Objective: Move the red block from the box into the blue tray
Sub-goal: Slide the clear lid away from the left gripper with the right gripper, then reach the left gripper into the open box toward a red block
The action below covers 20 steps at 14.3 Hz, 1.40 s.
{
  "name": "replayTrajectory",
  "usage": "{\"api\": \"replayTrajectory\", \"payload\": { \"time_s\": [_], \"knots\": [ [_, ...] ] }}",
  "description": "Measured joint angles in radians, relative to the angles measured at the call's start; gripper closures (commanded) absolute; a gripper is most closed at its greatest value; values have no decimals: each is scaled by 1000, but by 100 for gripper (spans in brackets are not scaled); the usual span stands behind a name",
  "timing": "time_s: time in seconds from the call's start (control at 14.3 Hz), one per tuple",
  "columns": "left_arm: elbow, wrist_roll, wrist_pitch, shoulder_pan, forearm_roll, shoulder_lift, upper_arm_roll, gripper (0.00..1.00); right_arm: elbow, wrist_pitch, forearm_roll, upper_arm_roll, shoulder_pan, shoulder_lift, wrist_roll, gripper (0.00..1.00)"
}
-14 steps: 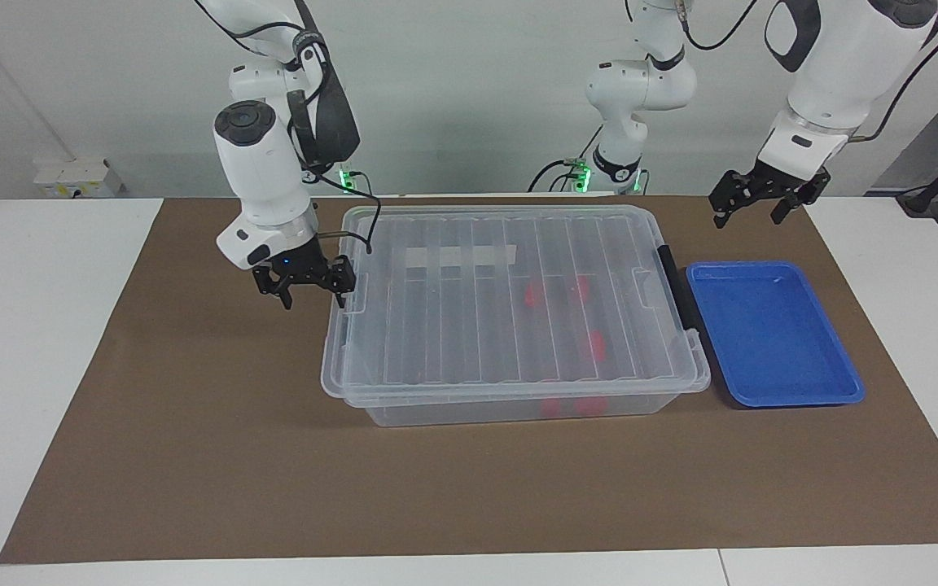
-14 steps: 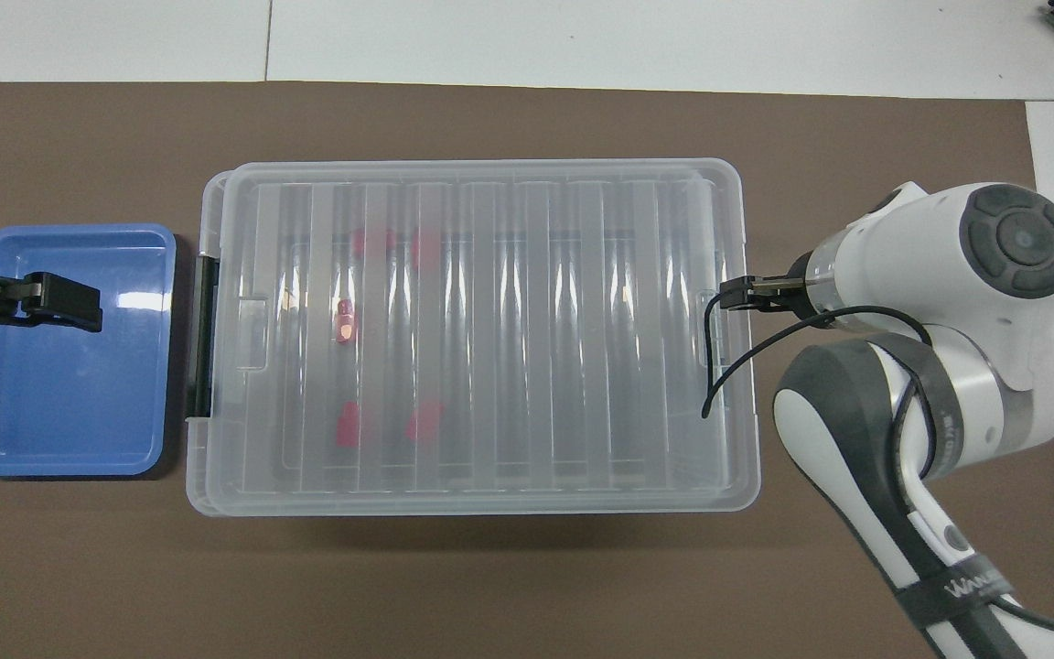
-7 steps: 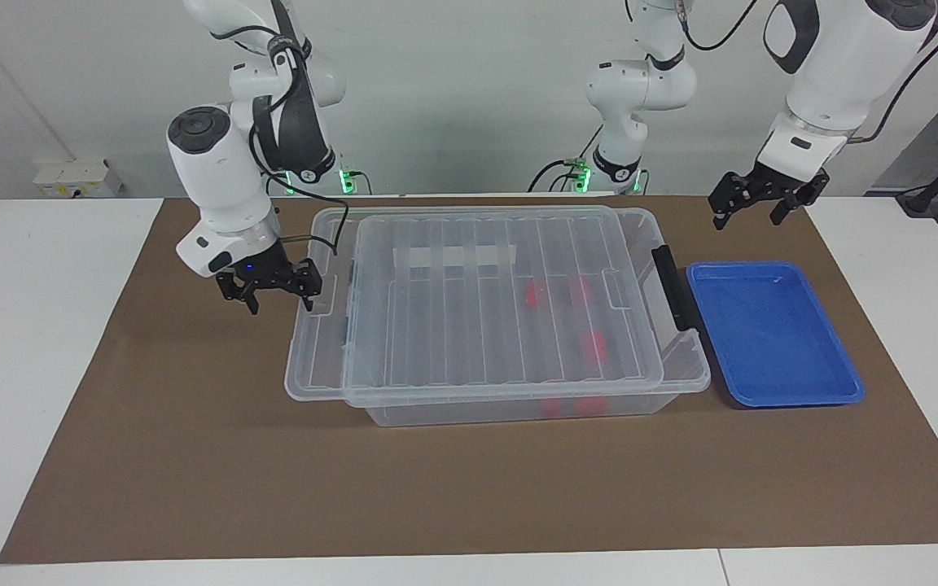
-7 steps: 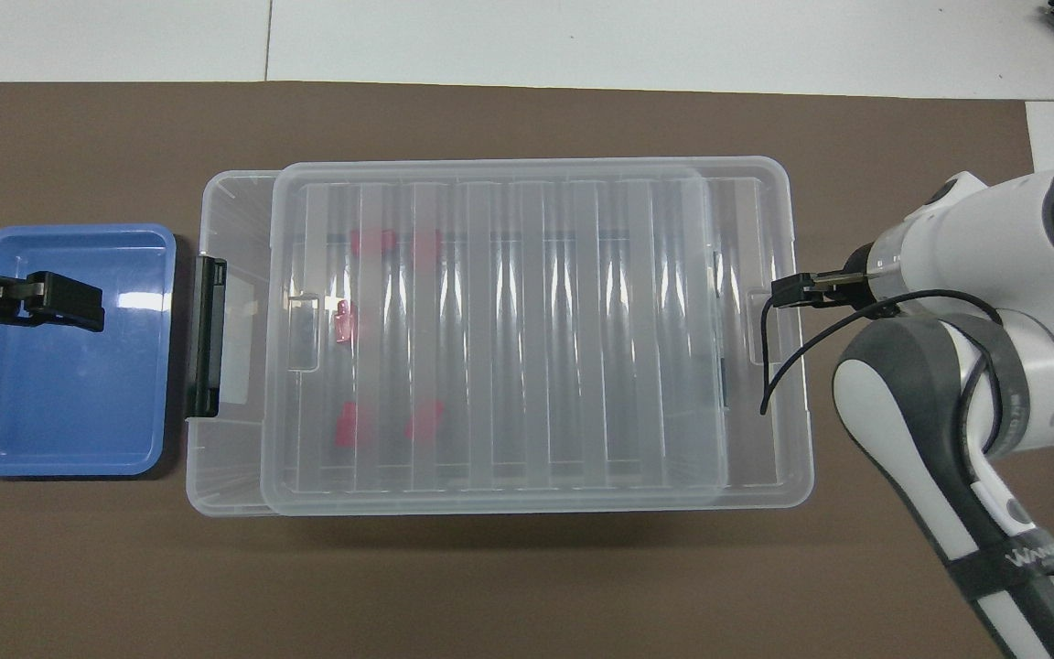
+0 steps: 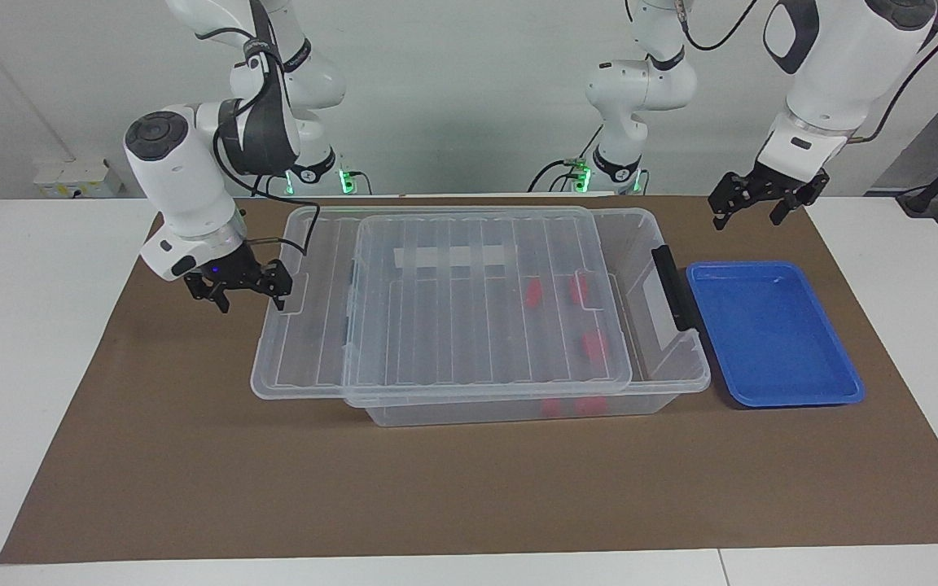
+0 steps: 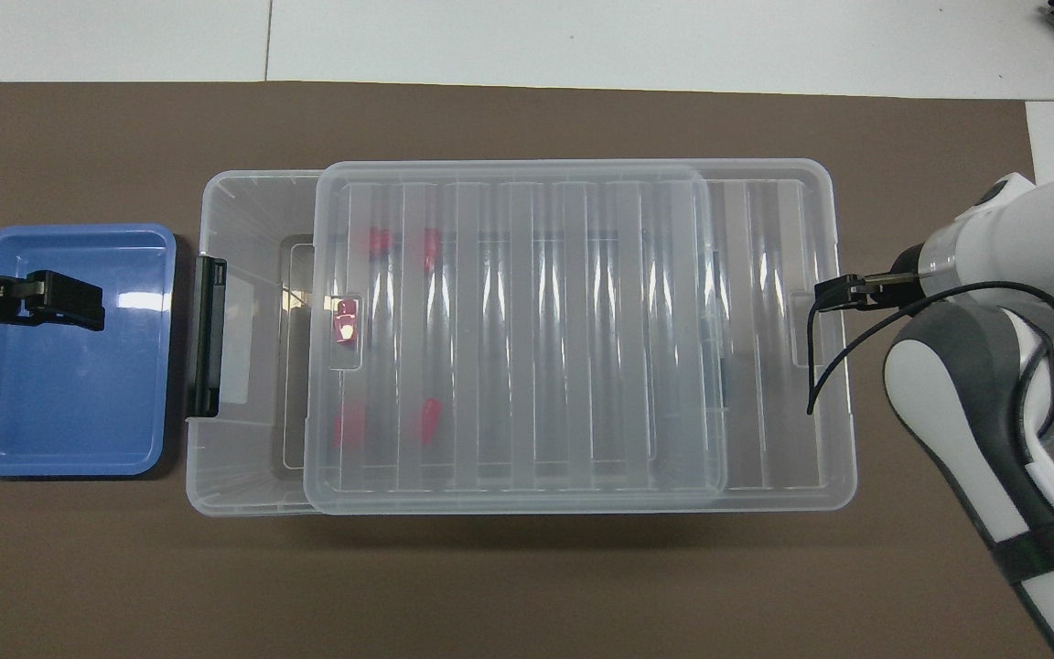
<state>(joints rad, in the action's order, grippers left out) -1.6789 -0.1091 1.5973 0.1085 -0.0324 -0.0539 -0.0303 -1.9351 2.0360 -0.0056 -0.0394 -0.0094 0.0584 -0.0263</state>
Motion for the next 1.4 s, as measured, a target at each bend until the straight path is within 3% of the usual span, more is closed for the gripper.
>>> {"api": "replayTrajectory", "payload": {
  "time_s": [0.28,0.84,1.4],
  "knots": [
    [-8,-69,35,3,0,-1,11,0,0,-4,0,0,-32,0,38,1],
    [-158,-255,229,86,3,-41,30,0,0,-4,0,0,-88,0,107,1],
    [-187,-288,276,99,3,-41,31,0,0,-4,0,1,-150,-1,171,1]
  ]
}}
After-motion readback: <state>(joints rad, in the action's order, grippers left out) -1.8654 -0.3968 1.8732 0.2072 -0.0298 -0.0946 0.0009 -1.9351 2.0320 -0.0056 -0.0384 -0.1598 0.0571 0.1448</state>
